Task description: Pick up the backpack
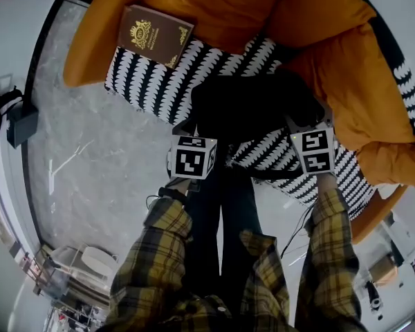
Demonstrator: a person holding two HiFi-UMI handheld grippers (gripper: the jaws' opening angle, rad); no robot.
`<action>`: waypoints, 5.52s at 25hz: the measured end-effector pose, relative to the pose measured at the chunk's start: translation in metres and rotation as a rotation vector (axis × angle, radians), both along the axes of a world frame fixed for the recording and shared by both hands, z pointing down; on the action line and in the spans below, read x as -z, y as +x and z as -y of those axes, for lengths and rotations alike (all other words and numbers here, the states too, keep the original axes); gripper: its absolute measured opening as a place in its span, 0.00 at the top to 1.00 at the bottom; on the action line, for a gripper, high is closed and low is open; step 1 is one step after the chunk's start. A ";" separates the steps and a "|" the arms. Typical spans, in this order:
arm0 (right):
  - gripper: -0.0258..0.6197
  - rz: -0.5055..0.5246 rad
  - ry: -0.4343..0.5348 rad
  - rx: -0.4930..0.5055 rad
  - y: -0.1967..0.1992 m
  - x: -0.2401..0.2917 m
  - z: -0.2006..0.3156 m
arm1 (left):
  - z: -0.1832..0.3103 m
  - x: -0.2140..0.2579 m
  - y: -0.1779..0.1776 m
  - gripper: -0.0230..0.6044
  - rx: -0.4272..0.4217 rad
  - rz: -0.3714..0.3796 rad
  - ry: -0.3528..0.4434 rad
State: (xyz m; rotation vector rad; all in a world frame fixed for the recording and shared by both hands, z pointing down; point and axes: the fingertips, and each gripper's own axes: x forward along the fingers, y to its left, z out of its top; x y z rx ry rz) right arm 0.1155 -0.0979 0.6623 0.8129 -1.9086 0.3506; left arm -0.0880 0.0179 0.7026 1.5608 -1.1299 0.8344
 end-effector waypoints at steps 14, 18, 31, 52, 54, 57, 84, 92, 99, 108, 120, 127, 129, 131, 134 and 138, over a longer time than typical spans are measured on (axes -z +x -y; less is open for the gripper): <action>0.48 0.008 -0.168 0.045 -0.004 -0.051 0.011 | 0.013 -0.038 0.007 0.54 -0.039 -0.024 -0.063; 0.53 0.005 -0.211 0.027 -0.007 -0.055 0.009 | 0.014 -0.039 0.011 0.58 -0.049 -0.049 -0.080; 0.78 0.029 -0.264 0.022 -0.016 -0.060 -0.004 | 0.015 -0.039 0.024 0.81 -0.055 -0.062 -0.072; 0.90 0.051 -0.230 0.027 -0.020 -0.026 -0.023 | 0.013 -0.013 0.029 0.90 -0.084 -0.032 -0.005; 0.91 0.050 -0.225 0.021 -0.019 -0.017 -0.025 | 0.013 -0.004 0.030 0.90 -0.092 -0.034 0.003; 0.91 0.049 -0.205 0.018 -0.019 0.000 -0.028 | 0.013 0.010 0.029 0.90 -0.105 -0.035 0.017; 0.91 0.252 0.040 -0.132 -0.013 0.211 -0.065 | 0.030 0.232 0.016 0.90 -0.245 -0.025 0.305; 0.91 0.305 0.130 -0.229 0.008 0.273 -0.069 | 0.041 0.307 0.033 0.90 -0.324 -0.028 0.404; 0.91 0.354 0.238 -0.255 0.020 0.336 -0.064 | 0.045 0.374 0.044 0.90 -0.367 -0.047 0.499; 0.91 0.433 0.395 -0.249 0.019 0.425 -0.076 | 0.032 0.465 0.042 0.90 -0.414 -0.072 0.641; 0.91 0.535 0.466 -0.260 0.016 0.488 -0.103 | 0.006 0.541 0.039 0.90 -0.453 -0.074 0.756; 0.91 0.551 0.449 -0.251 0.015 0.487 -0.119 | -0.014 0.542 0.039 0.90 -0.440 -0.095 0.757; 0.91 0.561 0.443 -0.251 0.012 0.485 -0.120 | -0.016 0.541 0.037 0.90 -0.433 -0.095 0.760; 0.91 0.562 0.442 -0.246 0.013 0.482 -0.121 | -0.016 0.538 0.038 0.90 -0.421 -0.104 0.769; 0.91 0.552 0.448 -0.237 0.017 0.480 -0.121 | -0.016 0.534 0.042 0.90 -0.410 -0.111 0.775; 0.91 0.548 0.449 -0.233 0.017 0.479 -0.119 | -0.016 0.534 0.042 0.90 -0.408 -0.115 0.777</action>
